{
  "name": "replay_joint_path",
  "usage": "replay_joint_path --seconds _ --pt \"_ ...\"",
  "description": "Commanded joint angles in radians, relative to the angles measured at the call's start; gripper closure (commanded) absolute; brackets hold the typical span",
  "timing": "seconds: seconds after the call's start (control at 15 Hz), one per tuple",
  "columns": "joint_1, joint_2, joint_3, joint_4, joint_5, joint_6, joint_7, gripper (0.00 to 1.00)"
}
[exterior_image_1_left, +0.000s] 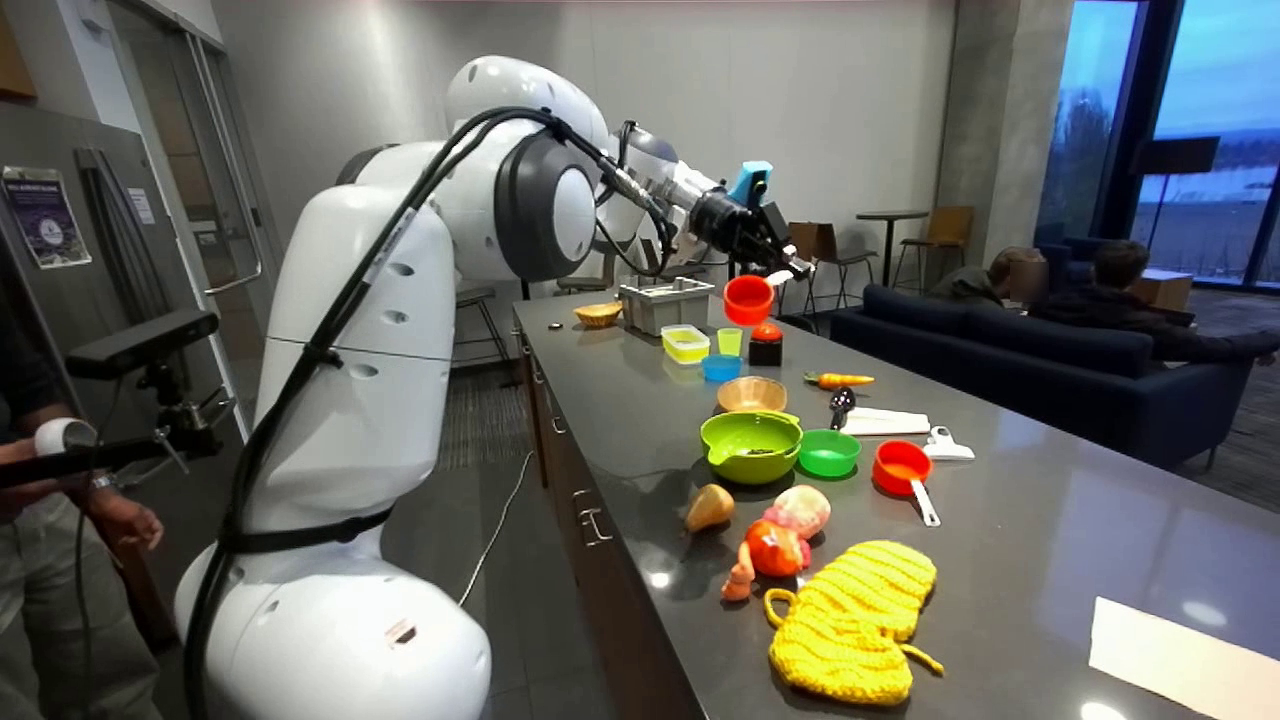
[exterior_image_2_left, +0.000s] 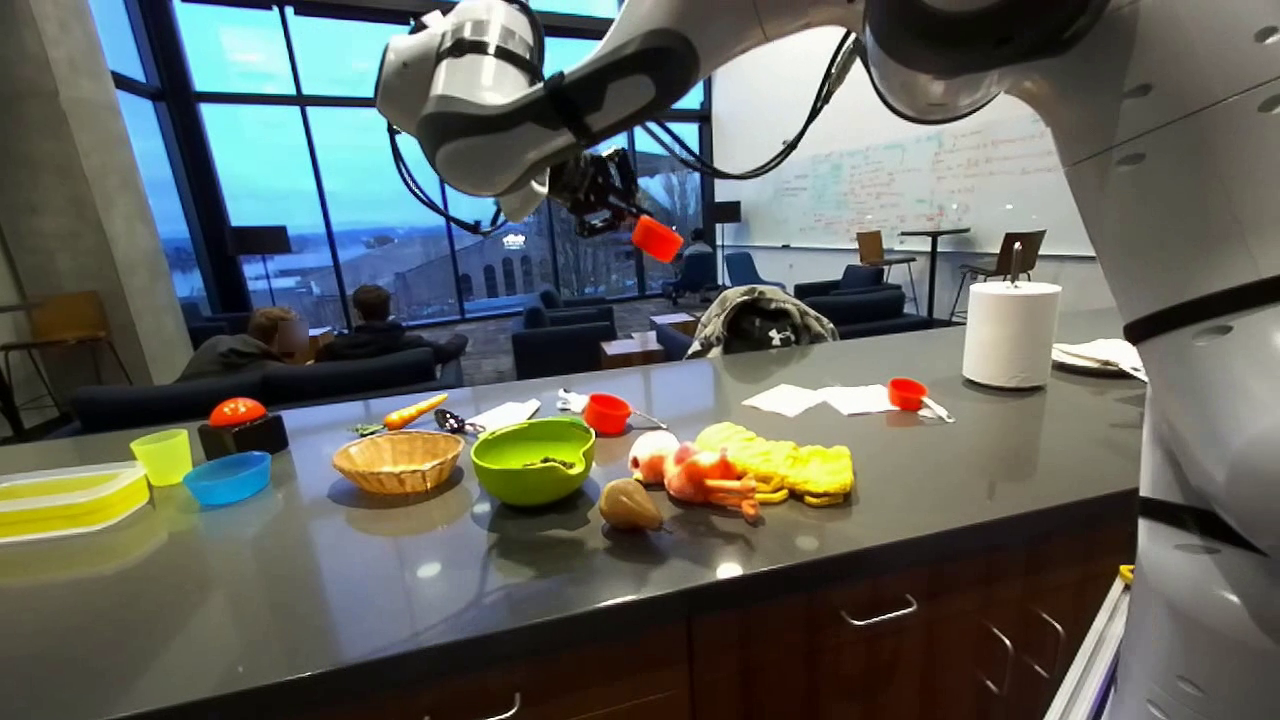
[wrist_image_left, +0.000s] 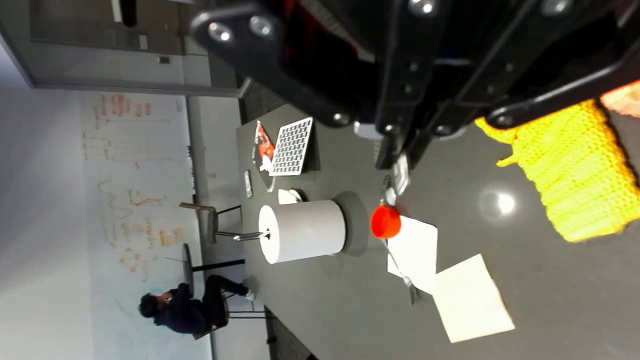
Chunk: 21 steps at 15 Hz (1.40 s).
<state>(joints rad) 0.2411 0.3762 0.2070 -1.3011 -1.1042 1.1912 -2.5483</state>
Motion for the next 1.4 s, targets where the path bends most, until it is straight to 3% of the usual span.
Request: replay_joint_path --seconds 0.0,0.47,0.73,0.93,1.33 --pt "-0.02 0.001 0.011 -0.034 0.125 0.106 0.118 0.99" --pt "0.053 0.035 0.026 -0.037 0.205 0.28 0.41 0.99" --pt "0.081 0.015 0.005 -0.124 0.041 0.452 0.5 0.99" --pt "0.094 0.041 -0.002 -0.139 -0.061 0.505 0.617 0.99" --pt "0.088 0.096 0.002 -0.11 -0.051 0.524 0.839 0.99"
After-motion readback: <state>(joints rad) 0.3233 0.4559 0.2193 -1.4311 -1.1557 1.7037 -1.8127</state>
